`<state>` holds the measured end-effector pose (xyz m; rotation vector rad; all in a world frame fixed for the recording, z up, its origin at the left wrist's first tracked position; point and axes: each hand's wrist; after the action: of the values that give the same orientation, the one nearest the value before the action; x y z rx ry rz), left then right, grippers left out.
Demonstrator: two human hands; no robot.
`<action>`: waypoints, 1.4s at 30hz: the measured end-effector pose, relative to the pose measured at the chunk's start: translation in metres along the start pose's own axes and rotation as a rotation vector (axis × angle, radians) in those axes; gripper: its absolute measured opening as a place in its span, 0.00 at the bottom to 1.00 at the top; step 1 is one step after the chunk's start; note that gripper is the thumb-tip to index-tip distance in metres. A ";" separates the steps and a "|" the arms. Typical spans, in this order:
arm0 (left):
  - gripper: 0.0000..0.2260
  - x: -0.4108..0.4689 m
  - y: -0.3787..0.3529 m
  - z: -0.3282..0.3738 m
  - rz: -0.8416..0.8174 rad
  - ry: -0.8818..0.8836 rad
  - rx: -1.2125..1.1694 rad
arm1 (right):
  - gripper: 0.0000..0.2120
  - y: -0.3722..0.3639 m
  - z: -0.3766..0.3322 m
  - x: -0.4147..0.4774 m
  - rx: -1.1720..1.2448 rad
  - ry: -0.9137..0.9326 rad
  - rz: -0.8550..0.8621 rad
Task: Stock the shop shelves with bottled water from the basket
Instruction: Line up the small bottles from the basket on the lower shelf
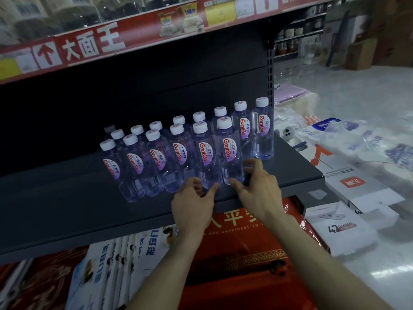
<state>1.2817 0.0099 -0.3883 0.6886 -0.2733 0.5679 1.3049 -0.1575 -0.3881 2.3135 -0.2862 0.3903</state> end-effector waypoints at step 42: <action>0.15 -0.019 0.045 0.017 -0.223 0.079 -0.457 | 0.24 0.039 -0.035 -0.047 -0.002 -0.120 -0.097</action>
<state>1.2393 0.0193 -0.3607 0.2485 -0.2376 0.3020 1.2426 -0.1548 -0.3568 2.3420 -0.2316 0.2033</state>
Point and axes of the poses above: each hand's wrist, its own x-axis towards the middle knuckle, its own y-axis out of the back of the hand, z = x × y, and after that the axes turned 7 degrees about -x, right-handed
